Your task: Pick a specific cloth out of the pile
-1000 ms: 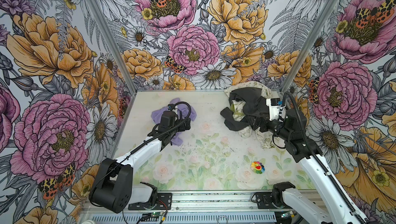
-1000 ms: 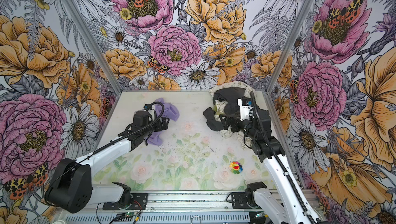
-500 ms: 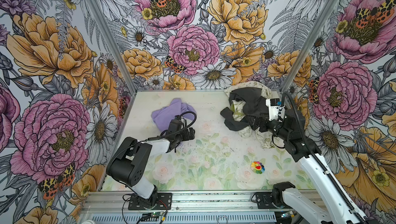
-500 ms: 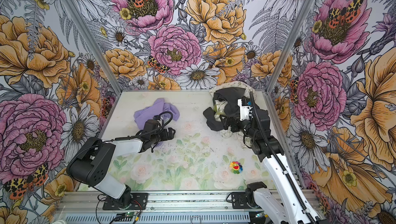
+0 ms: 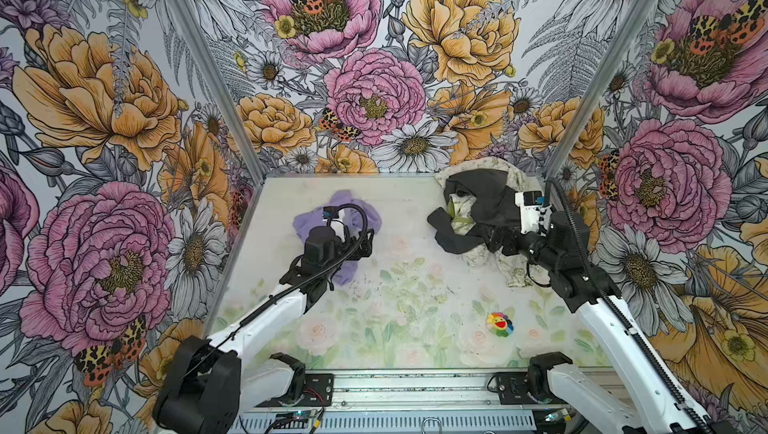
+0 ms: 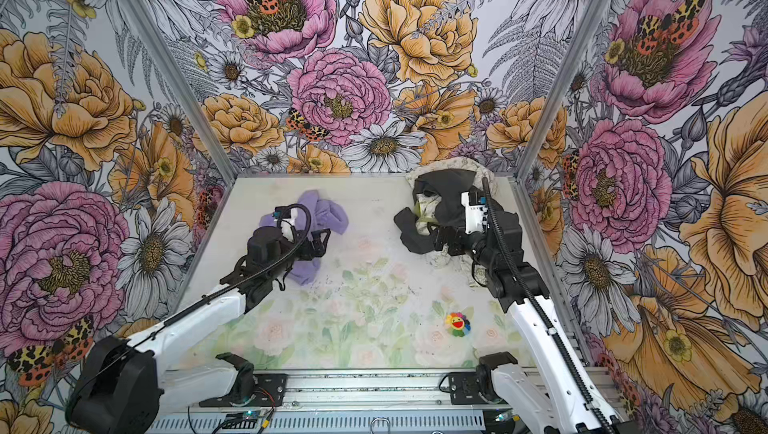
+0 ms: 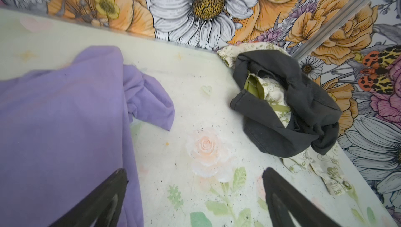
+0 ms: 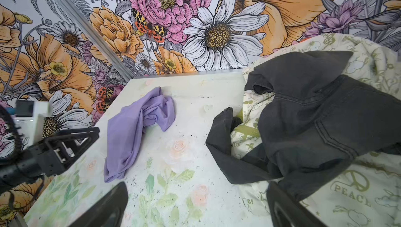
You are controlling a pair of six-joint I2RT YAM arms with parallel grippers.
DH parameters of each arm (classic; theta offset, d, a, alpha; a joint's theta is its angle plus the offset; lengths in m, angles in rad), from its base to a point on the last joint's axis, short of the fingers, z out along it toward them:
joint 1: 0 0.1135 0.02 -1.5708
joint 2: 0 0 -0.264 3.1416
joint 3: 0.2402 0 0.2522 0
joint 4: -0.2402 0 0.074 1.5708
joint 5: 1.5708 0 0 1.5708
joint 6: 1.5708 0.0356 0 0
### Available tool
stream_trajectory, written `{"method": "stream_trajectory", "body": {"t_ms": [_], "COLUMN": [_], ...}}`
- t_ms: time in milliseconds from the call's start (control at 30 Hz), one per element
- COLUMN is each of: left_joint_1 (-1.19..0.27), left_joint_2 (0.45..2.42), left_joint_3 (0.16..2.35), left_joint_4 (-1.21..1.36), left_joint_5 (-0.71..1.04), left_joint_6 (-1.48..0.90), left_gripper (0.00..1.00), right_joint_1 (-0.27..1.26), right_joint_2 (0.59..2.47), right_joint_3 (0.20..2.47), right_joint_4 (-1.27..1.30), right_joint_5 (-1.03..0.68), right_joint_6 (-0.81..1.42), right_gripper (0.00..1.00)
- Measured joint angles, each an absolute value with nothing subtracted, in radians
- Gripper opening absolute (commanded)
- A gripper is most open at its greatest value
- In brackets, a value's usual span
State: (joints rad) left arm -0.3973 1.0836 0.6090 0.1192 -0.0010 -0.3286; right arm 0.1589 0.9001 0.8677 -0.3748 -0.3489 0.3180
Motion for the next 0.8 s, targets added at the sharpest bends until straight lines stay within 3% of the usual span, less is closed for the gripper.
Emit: {"method": "stream_trajectory", "body": {"t_ms": [333,567,800], "left_joint_1": [-0.371,-0.265,-0.095], "left_joint_2": [0.716,0.748,0.898], "left_joint_3": [0.506,0.28,0.21], "left_joint_4": [0.137,0.284,0.505], "left_joint_5": [-0.292,-0.421,-0.424], "left_joint_6": [-0.144,-0.118,-0.078], "left_gripper": [0.99,0.99,0.99], "right_joint_1": [0.161,0.16,0.128], "right_joint_2": [0.892,0.845,0.867], "right_joint_3": [0.781,0.624,0.409], "right_joint_4": [-0.326,-0.199,0.065], "right_joint_5": [-0.191,0.009,0.199], "right_joint_6": [0.3,0.27,0.229], "right_gripper": [1.0,0.99,1.0]}}
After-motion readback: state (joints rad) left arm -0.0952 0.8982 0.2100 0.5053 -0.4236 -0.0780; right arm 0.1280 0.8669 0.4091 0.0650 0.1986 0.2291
